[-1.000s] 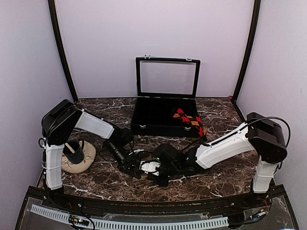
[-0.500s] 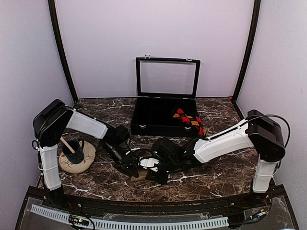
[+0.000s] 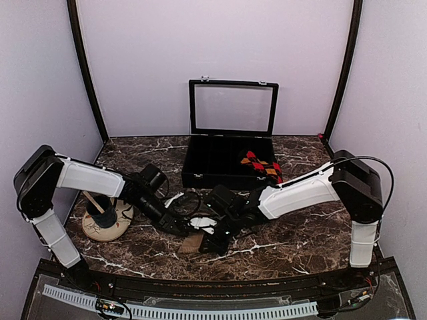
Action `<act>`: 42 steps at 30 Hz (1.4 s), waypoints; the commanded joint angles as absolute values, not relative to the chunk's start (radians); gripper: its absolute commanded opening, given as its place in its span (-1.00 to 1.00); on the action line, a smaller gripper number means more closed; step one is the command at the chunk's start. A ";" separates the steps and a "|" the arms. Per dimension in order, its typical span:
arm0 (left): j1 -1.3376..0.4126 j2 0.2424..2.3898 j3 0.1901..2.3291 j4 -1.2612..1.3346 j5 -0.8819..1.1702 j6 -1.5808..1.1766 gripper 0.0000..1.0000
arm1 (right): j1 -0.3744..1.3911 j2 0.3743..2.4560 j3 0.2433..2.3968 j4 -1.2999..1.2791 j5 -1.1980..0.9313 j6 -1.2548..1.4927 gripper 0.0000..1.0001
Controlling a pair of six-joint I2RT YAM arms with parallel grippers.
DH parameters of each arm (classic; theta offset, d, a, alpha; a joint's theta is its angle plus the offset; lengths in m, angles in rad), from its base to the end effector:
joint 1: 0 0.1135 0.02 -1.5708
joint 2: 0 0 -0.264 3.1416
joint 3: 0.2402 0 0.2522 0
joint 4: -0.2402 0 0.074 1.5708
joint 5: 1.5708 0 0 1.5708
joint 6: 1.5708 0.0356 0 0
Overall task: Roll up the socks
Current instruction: Roll the sock at the center of the board.
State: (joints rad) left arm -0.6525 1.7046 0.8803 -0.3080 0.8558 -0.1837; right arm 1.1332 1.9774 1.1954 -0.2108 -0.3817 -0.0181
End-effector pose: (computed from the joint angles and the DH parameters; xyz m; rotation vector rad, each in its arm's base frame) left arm 0.2276 -0.2077 0.1479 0.9143 2.6205 -1.4007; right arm 0.1571 0.3670 0.1363 -1.6101 2.1943 0.8729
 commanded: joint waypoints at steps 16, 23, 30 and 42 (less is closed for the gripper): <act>-0.805 1.331 0.642 -0.053 0.390 -0.256 -0.51 | 1.018 2.051 1.261 -0.315 -0.685 0.224 -1.00; -0.936 1.310 0.645 -0.072 0.209 -0.211 -0.47 | 0.969 2.065 1.241 -0.297 -0.769 0.299 -1.00; -1.035 1.315 0.651 -0.078 0.078 -0.129 -0.43 | 0.951 2.097 1.267 -0.336 -0.810 0.324 -1.00; -1.173 1.373 0.645 -0.012 -0.053 0.069 -0.39 | 0.948 2.131 1.309 -0.394 -0.831 0.319 -1.00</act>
